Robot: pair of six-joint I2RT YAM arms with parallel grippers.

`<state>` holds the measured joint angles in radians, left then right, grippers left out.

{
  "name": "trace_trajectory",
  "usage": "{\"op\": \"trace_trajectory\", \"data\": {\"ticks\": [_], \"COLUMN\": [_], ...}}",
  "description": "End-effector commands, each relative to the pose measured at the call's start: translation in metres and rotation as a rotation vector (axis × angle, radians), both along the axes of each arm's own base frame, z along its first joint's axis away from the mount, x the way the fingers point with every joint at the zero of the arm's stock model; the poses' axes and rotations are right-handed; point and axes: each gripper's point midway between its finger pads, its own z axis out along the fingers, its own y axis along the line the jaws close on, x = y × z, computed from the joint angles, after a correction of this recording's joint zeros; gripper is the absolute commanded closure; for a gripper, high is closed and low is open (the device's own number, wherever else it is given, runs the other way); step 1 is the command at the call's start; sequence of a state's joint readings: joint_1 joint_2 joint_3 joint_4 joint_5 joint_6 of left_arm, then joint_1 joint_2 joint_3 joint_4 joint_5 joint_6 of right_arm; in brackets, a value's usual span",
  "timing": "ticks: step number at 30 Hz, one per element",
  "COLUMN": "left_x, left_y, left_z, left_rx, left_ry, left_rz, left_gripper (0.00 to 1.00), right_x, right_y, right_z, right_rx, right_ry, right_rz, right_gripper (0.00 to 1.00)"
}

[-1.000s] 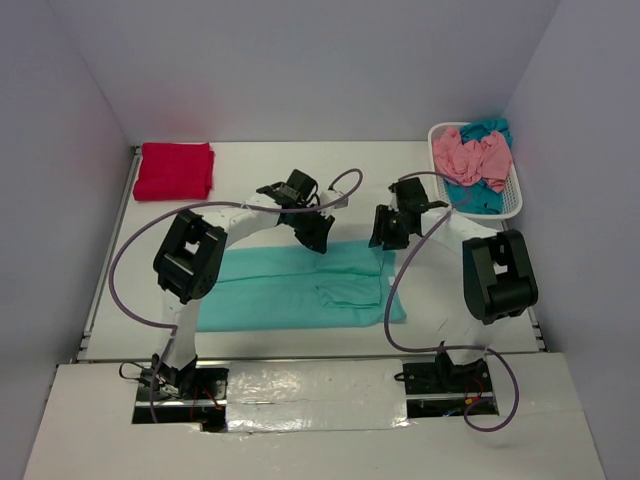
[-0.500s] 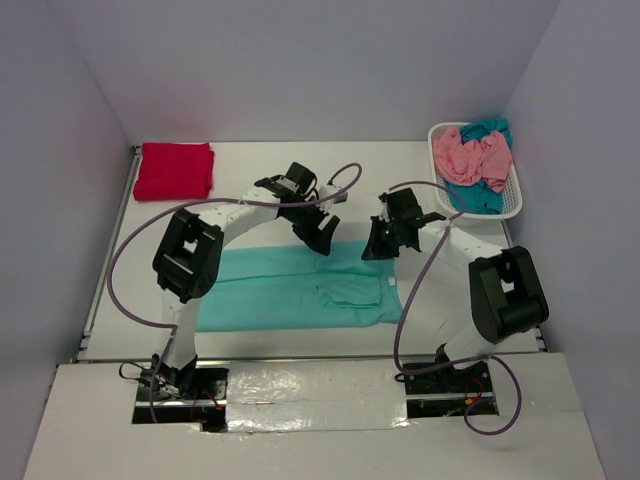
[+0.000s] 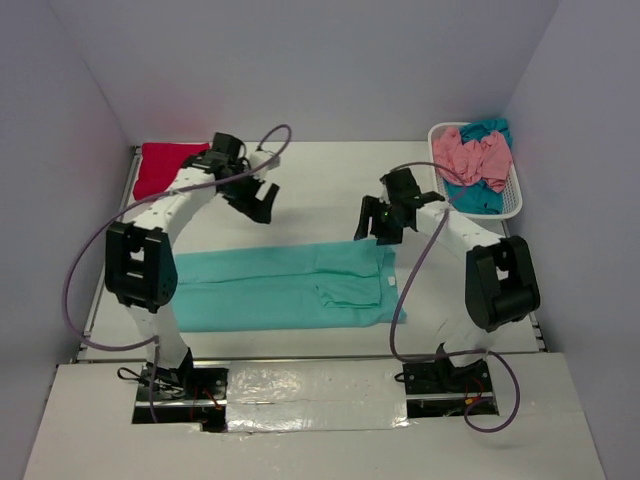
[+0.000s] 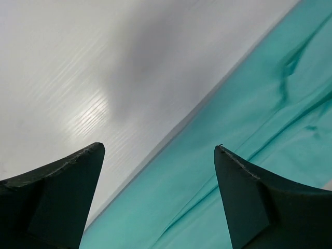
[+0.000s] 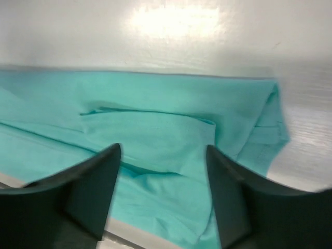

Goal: Fold and stack the t-shirts
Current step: Fold the other side of the tshirt into a rectangle, then rotate the tshirt 90 degrees

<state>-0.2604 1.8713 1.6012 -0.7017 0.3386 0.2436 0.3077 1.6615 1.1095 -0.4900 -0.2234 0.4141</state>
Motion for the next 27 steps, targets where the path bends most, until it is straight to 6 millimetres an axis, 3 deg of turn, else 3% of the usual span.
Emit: {"op": "trace_trajectory", "data": {"ticks": [1,2,3,4,5,7,8,13,19,24,26,27], "left_x": [-0.025,-0.033,-0.037,-0.039,-0.052,-0.062,-0.069,-0.078,-0.074,-0.072,-0.071,-0.07], "left_y": [0.077,0.109,0.124,0.156,0.17,0.192,0.208,0.249,0.257,0.254,0.255,0.257], "left_z": [0.006,-0.005,-0.006,-0.001,-0.015,-0.023,-0.034,-0.068,-0.093,-0.097,-0.096,-0.094], "left_rx": [0.094,0.11,0.125,0.152,0.183,0.224,0.236,0.235,0.233,0.216,0.22,0.229], "left_ry": [0.046,0.078,0.077,0.053,0.079,0.08,0.096,0.161,0.192,0.207,0.201,0.193], "left_rz": [0.107,0.173,0.202,0.274,0.28,0.315,0.345,0.45,0.47,0.467,0.463,0.464], "left_gripper": [0.01,0.01,0.01,0.01,0.01,0.0,0.01,0.01,0.01,0.01,0.01,0.01], "right_x": [0.0,-0.018,-0.026,-0.048,-0.058,-0.083,-0.101,-0.146,-0.155,-0.166,-0.171,-0.168], "right_y": [-0.034,-0.042,-0.048,-0.058,-0.06,-0.053,-0.054,-0.047,-0.052,-0.056,-0.06,-0.067], "right_z": [0.045,0.036,0.046,0.027,0.031,0.019,0.002,-0.036,-0.041,-0.05,-0.055,-0.057], "right_rx": [-0.075,-0.09,-0.069,-0.071,-0.038,0.051,0.083,0.174,0.227,0.191,0.159,0.131], "right_ry": [-0.065,-0.019,-0.035,0.027,0.009,0.062,0.109,0.234,0.208,0.26,0.268,0.254], "right_rz": [-0.083,-0.105,-0.146,-0.173,-0.196,-0.201,-0.242,-0.339,-0.482,-0.483,-0.492,-0.511], "right_gripper": [0.24,0.11,0.02,0.0,0.0,0.0,0.01,0.05,0.15,0.17,0.23,0.33]}}
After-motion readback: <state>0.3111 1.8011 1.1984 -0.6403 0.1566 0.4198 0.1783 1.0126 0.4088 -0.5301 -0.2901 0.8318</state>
